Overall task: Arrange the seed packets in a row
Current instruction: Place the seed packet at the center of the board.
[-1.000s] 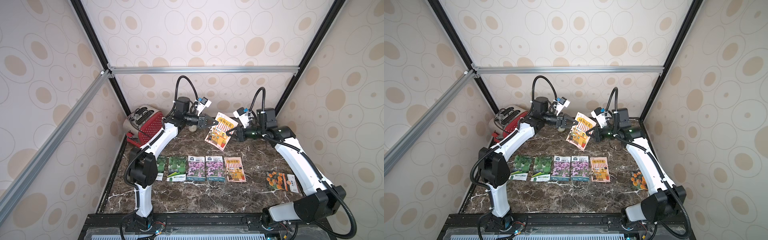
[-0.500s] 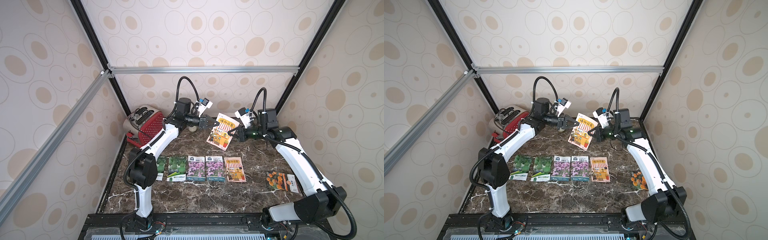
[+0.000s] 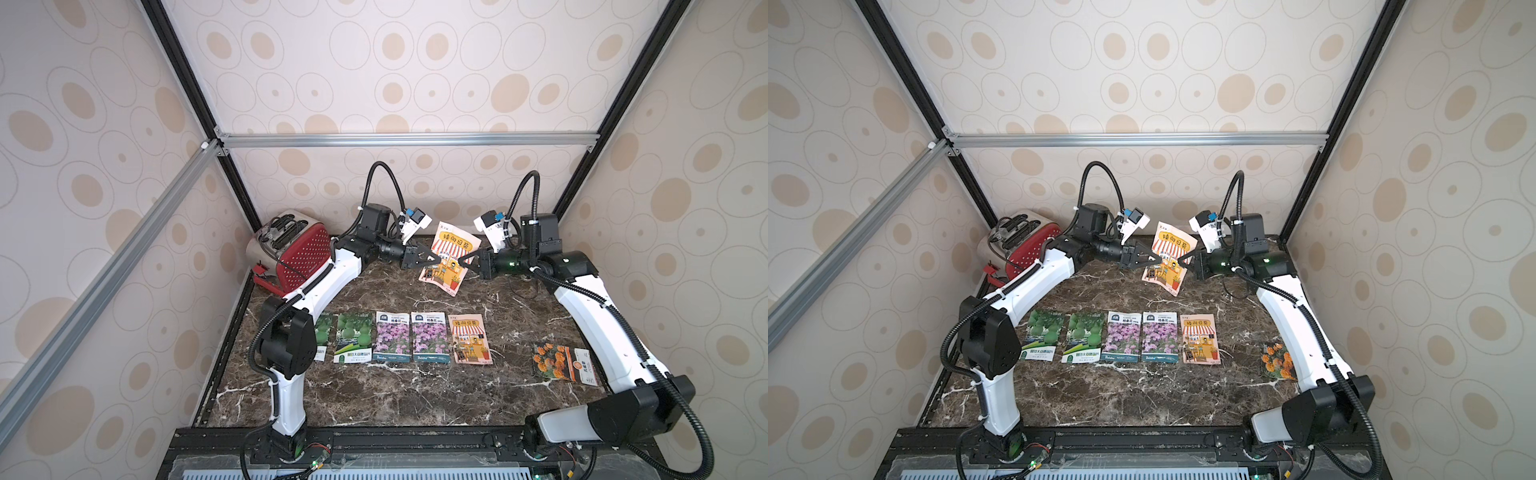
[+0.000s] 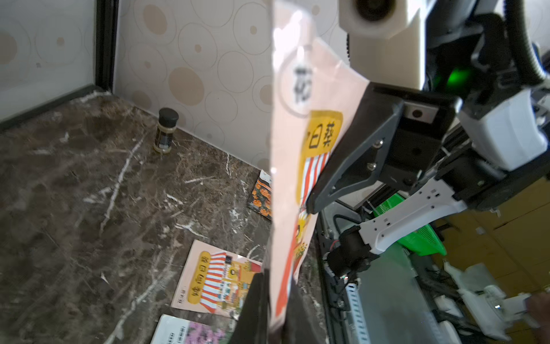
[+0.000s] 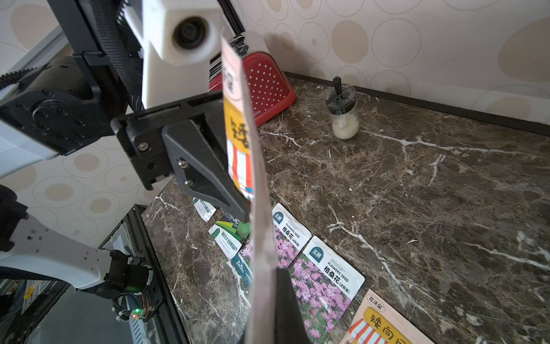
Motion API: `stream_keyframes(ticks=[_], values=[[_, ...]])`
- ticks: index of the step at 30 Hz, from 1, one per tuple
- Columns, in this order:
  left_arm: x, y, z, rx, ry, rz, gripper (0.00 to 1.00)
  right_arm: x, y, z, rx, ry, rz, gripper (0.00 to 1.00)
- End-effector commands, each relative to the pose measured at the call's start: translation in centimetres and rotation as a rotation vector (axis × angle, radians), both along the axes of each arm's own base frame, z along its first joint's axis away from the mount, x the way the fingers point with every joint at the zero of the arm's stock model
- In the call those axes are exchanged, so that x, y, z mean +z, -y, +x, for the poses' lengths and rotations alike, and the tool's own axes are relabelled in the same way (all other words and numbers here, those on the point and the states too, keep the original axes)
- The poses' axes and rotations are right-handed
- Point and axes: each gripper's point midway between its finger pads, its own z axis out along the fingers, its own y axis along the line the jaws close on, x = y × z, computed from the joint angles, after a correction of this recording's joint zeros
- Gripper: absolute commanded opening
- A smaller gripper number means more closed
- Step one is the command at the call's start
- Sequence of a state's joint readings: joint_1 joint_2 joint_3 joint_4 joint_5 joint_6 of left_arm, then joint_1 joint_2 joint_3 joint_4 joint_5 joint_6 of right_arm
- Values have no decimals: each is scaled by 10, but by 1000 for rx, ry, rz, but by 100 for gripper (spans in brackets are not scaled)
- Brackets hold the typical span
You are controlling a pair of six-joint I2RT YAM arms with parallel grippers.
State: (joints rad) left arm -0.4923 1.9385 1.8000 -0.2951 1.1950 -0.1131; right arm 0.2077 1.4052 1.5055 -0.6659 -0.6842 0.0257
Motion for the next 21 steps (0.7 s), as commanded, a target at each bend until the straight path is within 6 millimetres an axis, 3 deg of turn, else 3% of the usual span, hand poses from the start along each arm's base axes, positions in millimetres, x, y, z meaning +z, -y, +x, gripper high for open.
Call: stream_keyframes(ticks=[1, 4, 5, 6, 8, 9, 11, 13, 17, 21], values=[[-2, 8, 1, 27, 54, 45, 0, 14, -3, 3, 15, 36, 33, 0], [-4, 12, 16, 124, 61, 67, 0, 11, 2, 3, -18, 34, 10, 2], [-2, 13, 24, 170, 57, 60, 0, 7, 9, 5, -59, 28, -18, 18], [-1, 14, 31, 210, 39, 50, 0, 3, 16, 7, -105, 26, -49, 44], [2, 19, 45, 300, -11, 22, 0, -5, 49, 15, -298, 24, -148, 94], [2, 24, 47, 321, -37, 6, 0, -6, 66, 16, -385, 27, -189, 100], [-6, 37, 50, 391, -98, -6, 0, -5, 105, 12, -584, 35, -267, 100], [-22, 49, 51, 455, -170, -1, 0, 3, 129, 2, -699, 60, -300, 100], [-63, 79, 47, 533, -323, -14, 0, 15, 157, -22, -834, 94, -337, 100], [-111, 107, 36, 608, -411, 41, 0, 6, 172, -39, -892, 72, -385, 100]])
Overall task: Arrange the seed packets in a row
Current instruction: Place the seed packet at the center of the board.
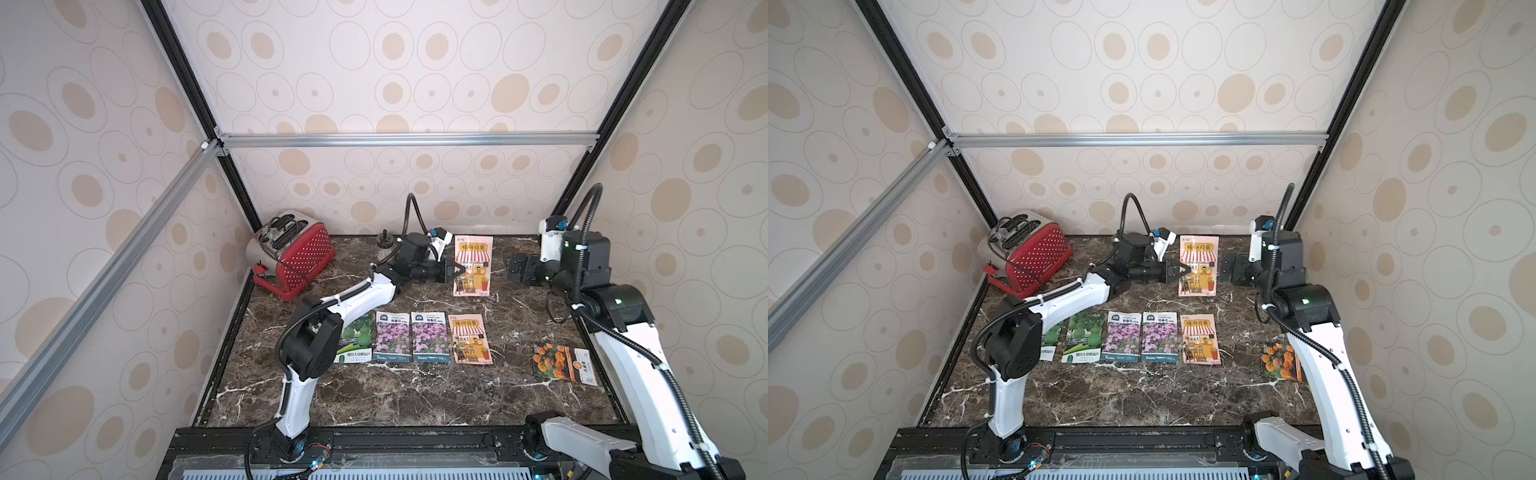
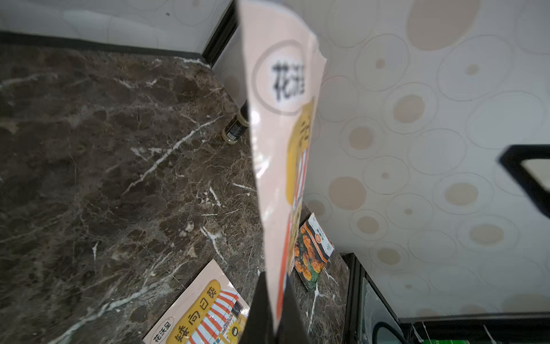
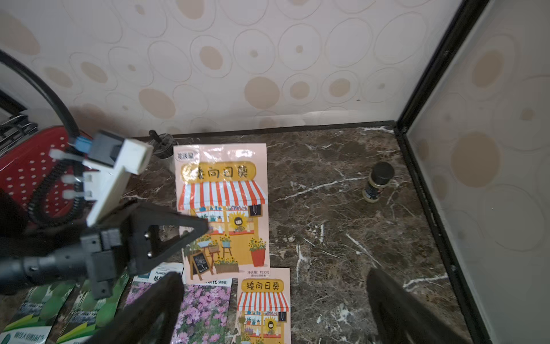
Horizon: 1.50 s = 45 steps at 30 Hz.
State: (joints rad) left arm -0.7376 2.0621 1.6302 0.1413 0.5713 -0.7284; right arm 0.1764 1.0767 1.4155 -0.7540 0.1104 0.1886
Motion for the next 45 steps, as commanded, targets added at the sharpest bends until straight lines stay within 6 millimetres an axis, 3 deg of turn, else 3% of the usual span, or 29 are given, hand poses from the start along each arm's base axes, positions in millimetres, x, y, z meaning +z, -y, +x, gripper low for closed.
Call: stream_keyframes(ticks=[1, 4, 12, 26, 35, 45], values=[[-24, 18, 8, 156, -94, -25, 0, -31, 27, -13, -137, -97, -62, 100], [-46, 35, 1, 178, -135, -10, 0, -41, 31, -25, -153, -100, -60, 100], [-82, 66, -23, 215, -171, 72, 0, -52, 38, -53, -166, -104, -70, 100], [-122, 118, -68, 118, -276, 113, 0, -56, 55, -84, -215, -107, -120, 100], [-148, 134, -96, 71, -337, 158, 0, -82, 62, -87, -265, -173, -128, 100], [-163, 132, -100, 90, -370, 207, 0, -98, 60, -83, -277, -203, -107, 100]])
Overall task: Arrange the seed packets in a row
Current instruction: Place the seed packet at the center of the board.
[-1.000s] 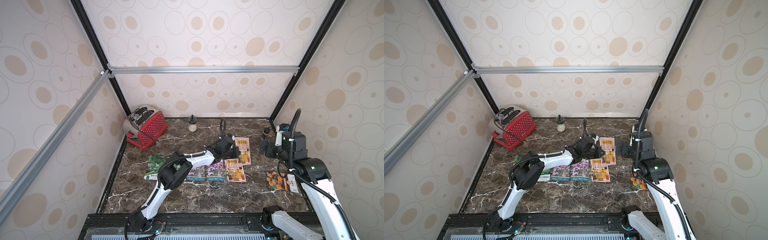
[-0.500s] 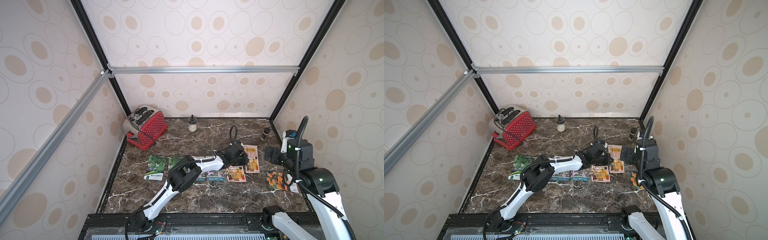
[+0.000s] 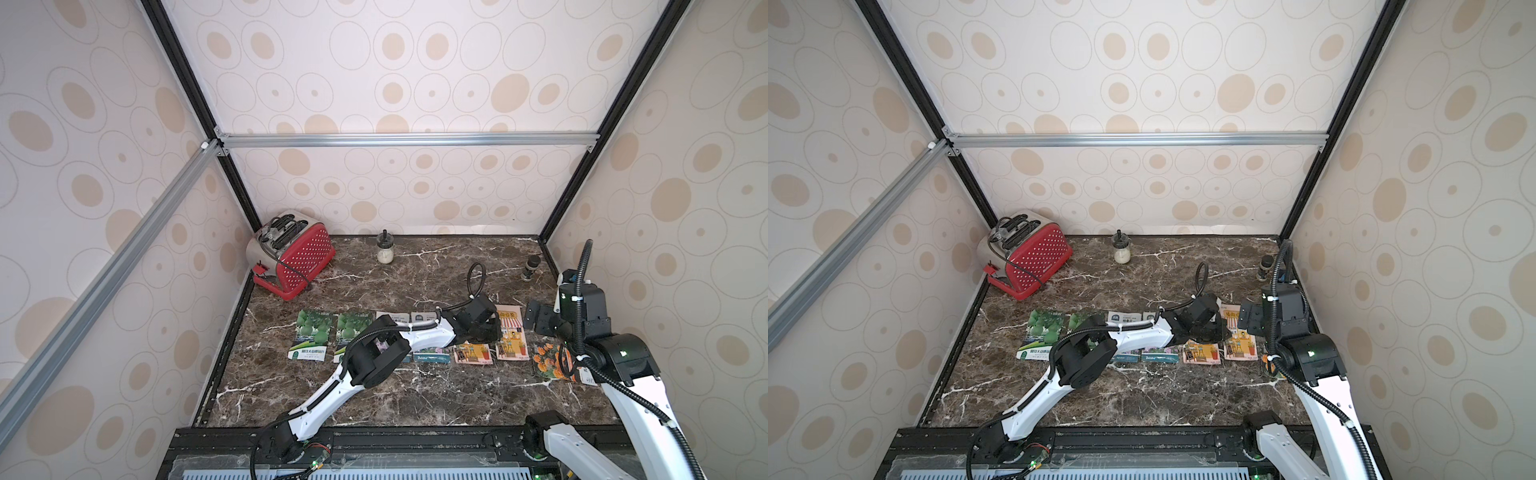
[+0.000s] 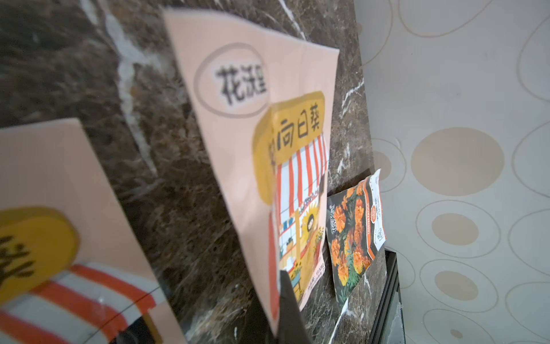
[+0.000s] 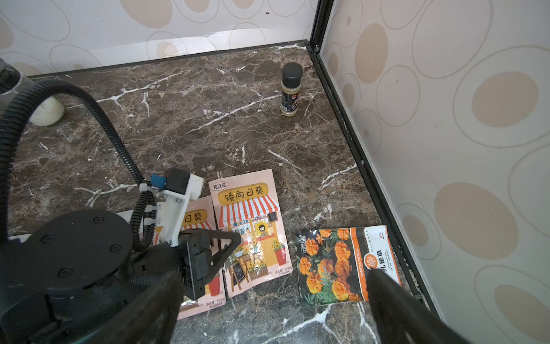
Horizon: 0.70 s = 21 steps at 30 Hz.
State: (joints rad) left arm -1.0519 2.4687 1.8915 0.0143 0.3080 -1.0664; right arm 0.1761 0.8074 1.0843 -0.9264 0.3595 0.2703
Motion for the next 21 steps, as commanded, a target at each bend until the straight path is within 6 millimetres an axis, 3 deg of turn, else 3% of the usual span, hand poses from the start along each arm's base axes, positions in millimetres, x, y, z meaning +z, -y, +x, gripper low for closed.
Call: stream_keyframes(ticks=[1, 6, 10, 21], values=[[1, 7, -2, 17, -18, 6, 0, -4, 4, -2, -31, -4, 10, 100], [-2, 10, -5, 17, -23, 8, 0, -6, 6, -5, -38, -6, 7, 100], [0, 9, -6, 15, -15, 14, 18, -8, 8, -9, -47, -7, 4, 100], [27, 0, -7, 12, 50, 29, 40, -12, 12, -10, -75, -14, 23, 100]])
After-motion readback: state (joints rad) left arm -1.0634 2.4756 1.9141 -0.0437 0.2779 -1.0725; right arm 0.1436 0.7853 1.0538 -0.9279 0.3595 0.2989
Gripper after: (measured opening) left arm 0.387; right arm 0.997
